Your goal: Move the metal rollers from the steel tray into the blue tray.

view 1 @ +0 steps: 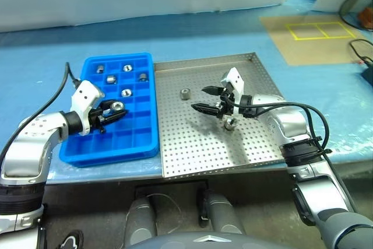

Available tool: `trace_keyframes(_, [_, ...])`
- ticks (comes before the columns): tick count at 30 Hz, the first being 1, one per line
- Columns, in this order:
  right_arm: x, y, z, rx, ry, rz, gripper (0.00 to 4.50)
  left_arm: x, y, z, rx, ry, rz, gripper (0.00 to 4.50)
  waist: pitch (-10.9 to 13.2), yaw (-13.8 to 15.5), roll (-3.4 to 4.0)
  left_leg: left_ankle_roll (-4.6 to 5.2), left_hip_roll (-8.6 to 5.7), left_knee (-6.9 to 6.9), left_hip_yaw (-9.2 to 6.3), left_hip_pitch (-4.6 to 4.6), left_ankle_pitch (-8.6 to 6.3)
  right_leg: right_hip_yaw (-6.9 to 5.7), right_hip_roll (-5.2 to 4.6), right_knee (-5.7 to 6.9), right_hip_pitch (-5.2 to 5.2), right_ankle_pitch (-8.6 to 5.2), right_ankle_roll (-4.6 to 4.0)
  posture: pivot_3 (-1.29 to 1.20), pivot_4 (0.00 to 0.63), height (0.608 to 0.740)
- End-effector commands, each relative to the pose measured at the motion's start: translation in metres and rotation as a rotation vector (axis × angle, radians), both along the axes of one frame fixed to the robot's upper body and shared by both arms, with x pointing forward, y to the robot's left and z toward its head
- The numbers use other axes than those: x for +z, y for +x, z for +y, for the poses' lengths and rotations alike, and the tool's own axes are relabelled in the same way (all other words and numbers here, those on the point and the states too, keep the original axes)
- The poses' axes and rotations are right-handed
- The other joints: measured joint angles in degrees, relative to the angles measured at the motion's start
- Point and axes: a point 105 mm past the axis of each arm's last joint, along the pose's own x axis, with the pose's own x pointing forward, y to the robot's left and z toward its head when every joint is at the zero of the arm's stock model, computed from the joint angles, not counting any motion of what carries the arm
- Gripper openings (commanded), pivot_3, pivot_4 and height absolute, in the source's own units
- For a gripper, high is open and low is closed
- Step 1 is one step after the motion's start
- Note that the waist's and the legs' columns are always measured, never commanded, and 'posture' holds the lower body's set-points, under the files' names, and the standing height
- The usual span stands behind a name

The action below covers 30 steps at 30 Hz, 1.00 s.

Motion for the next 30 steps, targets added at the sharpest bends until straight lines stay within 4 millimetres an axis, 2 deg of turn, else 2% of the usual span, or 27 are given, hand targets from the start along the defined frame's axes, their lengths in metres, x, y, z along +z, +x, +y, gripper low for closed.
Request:
trace_keyframes(1, [0.006, 0.000, 0.009, 0.052, -0.003, -0.038, 4.50, 0.020, -0.003, 0.016, 0.123, -0.001, -0.127, 2.21, 0.0, 1.4, 0.00, 0.00, 0.00, 0.00, 0.01, 0.00, 0.00, 0.01, -0.01, 0.01, 0.00, 0.00, 0.00, -0.13, 0.150, 0.740])
trace_keyframes(8, [0.008, -0.002, 0.013, 0.079, 0.002, -0.042, 4.50, -0.009, -0.020, 0.008, 0.106, -0.005, -0.018, 2.21, 0.0, 2.7, -0.02, -0.01, -0.01, 0.00, 0.03, 0.02, 0.00, 0.07, -0.08, 0.03, 0.01, 0.00, 0.00, -0.14, 0.150, 0.740])
trace_keyframes(15, [0.002, -0.005, 0.011, 0.068, -0.007, -0.032, 4.50, -0.033, -0.054, -0.015, -0.057, -0.024, 0.175, 2.21, 0.0, 2.3, -0.05, -0.16, -0.01, -0.05, 0.04, 0.15, 0.08, 0.08, 0.02, 0.17, -0.03, -0.01, 0.01, -0.16, 0.150, 0.740])
trace_keyframes(17, [0.001, -0.006, 0.009, 0.061, -0.009, -0.030, 4.50, -0.039, -0.063, -0.015, -0.086, -0.005, 0.232, 2.21, 0.0, 2.2, -0.05, -0.21, -0.01, -0.08, 0.04, 0.21, 0.11, 0.09, 0.03, 0.26, -0.04, -0.02, 0.00, -0.17, 0.150, 0.740])
trace_keyframes(20, [0.001, -0.005, 0.007, 0.044, -0.011, -0.031, 4.50, -0.045, -0.066, -0.007, -0.075, 0.022, 0.271, 2.21, 0.0, 2.1, -0.04, -0.22, -0.04, -0.16, 0.09, 0.39, 0.12, 0.27, 0.00, 0.33, -0.04, -0.05, 0.01, -0.17, 0.150, 0.740])
trace_keyframes(30, [0.002, -0.009, 0.005, 0.044, -0.010, -0.025, 4.50, -0.037, -0.058, 0.016, -0.015, 0.028, 0.256, 2.21, 0.0, 1.8, -0.04, -0.37, -0.05, -0.30, 0.14, 0.60, 0.21, 0.33, 0.10, 0.46, -0.03, -0.11, -0.08, -0.18, 0.150, 0.740])
